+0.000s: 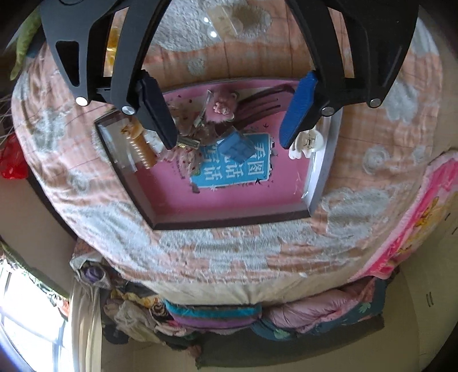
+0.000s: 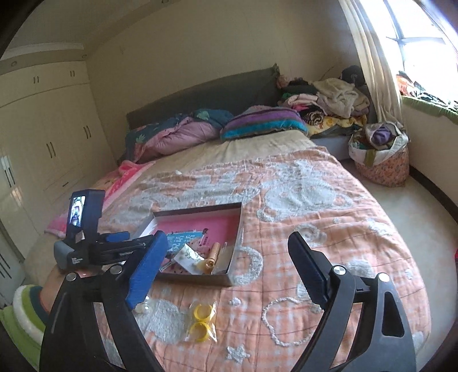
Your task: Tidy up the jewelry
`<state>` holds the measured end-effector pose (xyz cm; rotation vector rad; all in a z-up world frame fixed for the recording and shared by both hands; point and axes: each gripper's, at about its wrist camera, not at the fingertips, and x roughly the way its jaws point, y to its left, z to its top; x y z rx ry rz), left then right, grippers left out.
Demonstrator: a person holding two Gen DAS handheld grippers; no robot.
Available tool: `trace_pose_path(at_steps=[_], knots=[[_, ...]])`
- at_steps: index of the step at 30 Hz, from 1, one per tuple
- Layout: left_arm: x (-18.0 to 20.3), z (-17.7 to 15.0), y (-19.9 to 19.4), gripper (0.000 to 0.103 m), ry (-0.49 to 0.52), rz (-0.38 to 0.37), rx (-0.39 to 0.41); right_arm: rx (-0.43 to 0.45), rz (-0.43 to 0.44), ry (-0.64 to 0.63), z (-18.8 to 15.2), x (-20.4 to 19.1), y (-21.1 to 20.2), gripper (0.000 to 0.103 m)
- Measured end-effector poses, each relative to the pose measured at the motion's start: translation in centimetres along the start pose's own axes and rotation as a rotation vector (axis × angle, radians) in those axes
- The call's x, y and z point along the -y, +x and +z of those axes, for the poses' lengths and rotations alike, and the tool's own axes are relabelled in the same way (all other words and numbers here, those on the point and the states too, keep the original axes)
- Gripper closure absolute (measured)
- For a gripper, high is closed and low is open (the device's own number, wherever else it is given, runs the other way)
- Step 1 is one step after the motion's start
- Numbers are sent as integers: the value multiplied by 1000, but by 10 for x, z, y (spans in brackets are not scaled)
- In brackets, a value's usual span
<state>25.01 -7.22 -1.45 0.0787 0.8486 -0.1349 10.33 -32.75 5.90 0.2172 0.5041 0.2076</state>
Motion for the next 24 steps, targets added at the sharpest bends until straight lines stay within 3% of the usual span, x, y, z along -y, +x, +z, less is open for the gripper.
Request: trace_pose_path(at_steps=[4,12,24], knots=[[6,2,-19,27,3,-17,9,38,-5,-9,3,-2,-19,8],[24,-2,-59,14,30,-41,60,102,2,-45,7,-10,-51,6],[35,-8,-93,13,61,-75,103,152,-3,-37,13,-11,-78,6]])
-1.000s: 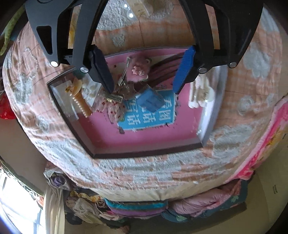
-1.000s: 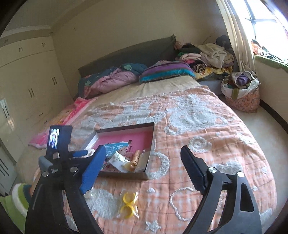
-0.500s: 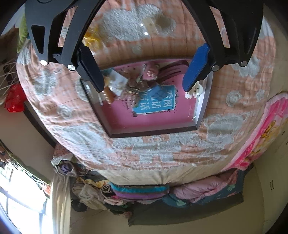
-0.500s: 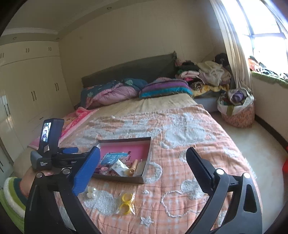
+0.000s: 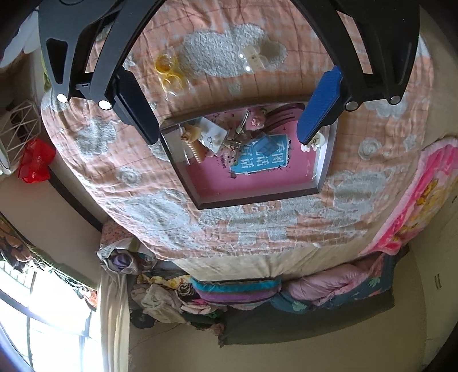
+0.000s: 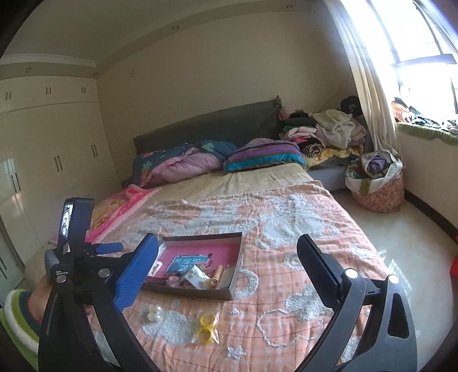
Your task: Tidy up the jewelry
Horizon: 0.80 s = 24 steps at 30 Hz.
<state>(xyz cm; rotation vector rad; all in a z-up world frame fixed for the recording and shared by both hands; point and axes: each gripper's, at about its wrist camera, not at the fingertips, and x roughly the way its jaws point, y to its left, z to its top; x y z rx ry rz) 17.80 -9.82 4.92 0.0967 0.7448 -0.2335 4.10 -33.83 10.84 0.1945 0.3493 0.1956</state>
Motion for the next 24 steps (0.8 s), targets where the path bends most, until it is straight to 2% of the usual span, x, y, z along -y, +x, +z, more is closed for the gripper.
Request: trace_pose_path(at_steps=[10,18,24], knots=[[-7,-8,-26,11,10,-4,61,31,9,-42,5,-22,-16,6],[-27,-17,-48,11,-21,-6,93,11,36,-95,2,-48,-13,6],[-39,-28,-58,10,-31,27,101,-20,55,-132,-5,-66,-9,6]])
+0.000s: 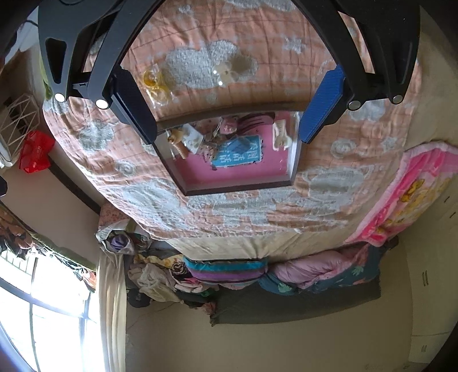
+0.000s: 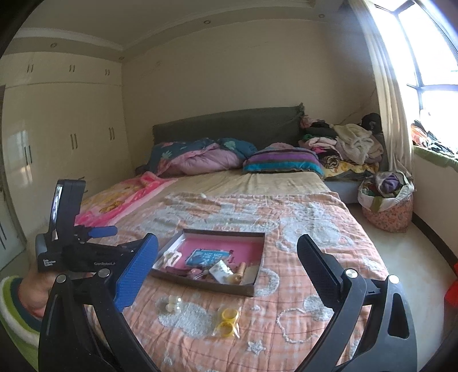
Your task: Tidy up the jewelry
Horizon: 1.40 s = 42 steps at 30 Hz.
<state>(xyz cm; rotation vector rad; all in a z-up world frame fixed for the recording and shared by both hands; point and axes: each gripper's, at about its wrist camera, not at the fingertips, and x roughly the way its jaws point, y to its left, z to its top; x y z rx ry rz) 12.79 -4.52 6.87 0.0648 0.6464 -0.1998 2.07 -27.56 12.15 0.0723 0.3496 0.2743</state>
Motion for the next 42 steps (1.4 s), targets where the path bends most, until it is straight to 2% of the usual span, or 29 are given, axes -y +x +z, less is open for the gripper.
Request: trace_pose_path(at_steps=[11,23,34,42], knots=[[-17,-36,-8,10,-34,8,-30,-55,95,-67,-15,-35,3,6],[-33,-72,-15,10,-17,20,-77,-170,124,-69,-46,-48,23,6],[-44,-102,4,10,-36,14,-147,-303,78,-53,-91,-38,53,6],[-30,-114,45,10,1,-22,-218,-433,31,8,-133,-11,92,6]])
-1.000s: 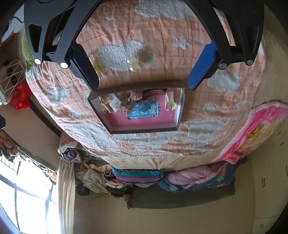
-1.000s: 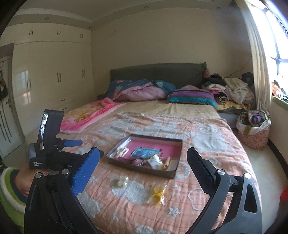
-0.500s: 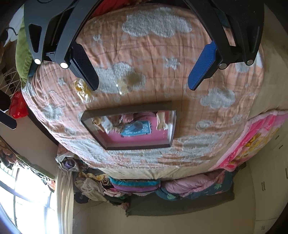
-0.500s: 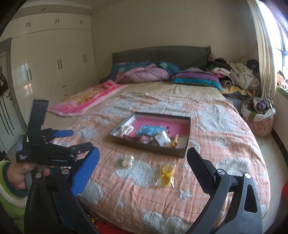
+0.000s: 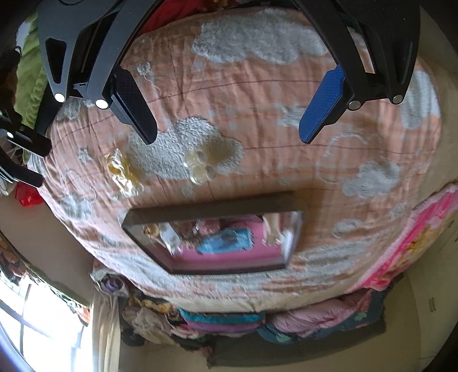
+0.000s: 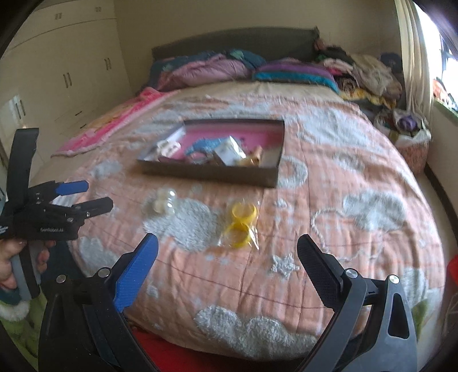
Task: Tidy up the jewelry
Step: 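Grasp the clear pearl-bead packet with the left tool while the right tool grasps the yellow ring bag, then carry the pearl packet and yellow ring bag into the grey box and open both tools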
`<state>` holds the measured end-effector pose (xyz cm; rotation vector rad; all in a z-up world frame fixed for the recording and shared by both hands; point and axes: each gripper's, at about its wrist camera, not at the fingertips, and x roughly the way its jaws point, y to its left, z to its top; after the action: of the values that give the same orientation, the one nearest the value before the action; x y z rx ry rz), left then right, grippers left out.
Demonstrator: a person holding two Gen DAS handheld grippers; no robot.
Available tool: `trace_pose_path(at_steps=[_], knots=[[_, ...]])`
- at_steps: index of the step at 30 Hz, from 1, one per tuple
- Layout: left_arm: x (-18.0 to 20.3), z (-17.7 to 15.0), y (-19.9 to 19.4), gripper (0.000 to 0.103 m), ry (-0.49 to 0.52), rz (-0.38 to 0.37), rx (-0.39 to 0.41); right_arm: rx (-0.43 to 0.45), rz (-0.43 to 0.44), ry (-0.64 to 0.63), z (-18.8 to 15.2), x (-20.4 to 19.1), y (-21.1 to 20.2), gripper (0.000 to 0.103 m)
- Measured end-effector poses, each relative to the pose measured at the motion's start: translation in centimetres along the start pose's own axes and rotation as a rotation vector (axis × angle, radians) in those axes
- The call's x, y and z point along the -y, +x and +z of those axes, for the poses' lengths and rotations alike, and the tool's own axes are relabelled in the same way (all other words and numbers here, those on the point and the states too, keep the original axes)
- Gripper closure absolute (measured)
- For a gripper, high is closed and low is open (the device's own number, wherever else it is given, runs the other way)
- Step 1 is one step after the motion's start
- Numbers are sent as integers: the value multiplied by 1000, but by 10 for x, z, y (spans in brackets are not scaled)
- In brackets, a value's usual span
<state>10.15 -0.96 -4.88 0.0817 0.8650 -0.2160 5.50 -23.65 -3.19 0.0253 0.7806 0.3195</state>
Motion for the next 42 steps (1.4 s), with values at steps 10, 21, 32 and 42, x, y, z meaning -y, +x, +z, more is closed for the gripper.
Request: trace_pose_path(at_steps=[10,21,32,42], knots=[[4,7,60,10,4,-30,-96,-140,-29,-36,4,9,94,15],[21,19,100,25,19,-75,-127,-185,11,4,-1,19,116,66],[27,24,108,68,43,-102,-135,-122,64,45,2,18,66,66],[24,29,71,68,44,-123,-71,-46,87,-15,19,-2,35,66]])
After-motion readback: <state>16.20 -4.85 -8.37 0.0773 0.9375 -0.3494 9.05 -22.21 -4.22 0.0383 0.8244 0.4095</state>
